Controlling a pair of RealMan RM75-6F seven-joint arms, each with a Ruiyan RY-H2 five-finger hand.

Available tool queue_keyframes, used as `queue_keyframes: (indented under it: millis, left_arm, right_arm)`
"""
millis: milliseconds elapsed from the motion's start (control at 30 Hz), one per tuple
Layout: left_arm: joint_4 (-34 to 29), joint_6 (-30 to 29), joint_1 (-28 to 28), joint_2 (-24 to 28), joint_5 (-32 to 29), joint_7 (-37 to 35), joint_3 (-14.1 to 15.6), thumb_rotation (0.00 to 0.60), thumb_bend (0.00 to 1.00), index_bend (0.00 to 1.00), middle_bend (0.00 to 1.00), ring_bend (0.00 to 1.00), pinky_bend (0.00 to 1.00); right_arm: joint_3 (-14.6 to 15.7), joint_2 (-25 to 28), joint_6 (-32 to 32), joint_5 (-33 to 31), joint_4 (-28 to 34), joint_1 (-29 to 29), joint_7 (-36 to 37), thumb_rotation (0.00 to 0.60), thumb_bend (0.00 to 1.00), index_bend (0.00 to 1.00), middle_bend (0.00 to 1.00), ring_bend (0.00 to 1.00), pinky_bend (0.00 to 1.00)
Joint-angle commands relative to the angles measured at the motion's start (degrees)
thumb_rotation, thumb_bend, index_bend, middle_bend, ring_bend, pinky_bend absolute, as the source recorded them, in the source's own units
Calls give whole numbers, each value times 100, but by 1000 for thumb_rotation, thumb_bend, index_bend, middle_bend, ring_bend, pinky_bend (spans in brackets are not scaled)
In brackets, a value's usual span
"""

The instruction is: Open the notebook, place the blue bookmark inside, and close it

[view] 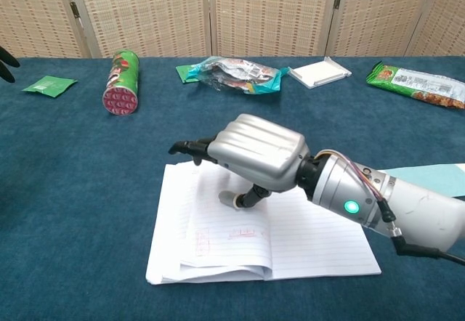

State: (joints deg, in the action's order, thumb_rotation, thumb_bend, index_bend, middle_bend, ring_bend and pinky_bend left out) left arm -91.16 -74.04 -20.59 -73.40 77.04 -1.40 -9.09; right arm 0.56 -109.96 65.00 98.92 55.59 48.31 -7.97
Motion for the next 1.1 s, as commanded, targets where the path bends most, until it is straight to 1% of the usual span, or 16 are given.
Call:
queue_keyframes:
  millis: [33,333,500,833,1100]
  left_arm:
    - [-9,-7,0,4,0,11,-6,600,584,300,363,405,676]
    - [-37,-16,19,36,-25,36,-7,600,584,300,363,406,676]
    - [-40,-15,36,56,-43,31,-3,600,584,300,363,406,676]
    - [-40,14,45,75,-72,23,2,600,584,299,357,406,676]
    - [-29,18,68,92,-80,4,15,600,584,298,356,405,676]
  right_arm:
    - [-72,24,-154,-163,163,-50,21,600,304,147,325,480,834]
    - [-311,-73,-537,-674,522,-106,591,600,353,147,286,480,839]
    - [-402,-156,-669,-831,545,-101,975,600,366,147,283,480,839]
    - [-284,-339,-824,-829,367,-117,1171,600,369,147,280,480,840]
    - [-273,-527,-865,-782,253,-80,1328,600,368,147,279,481,839]
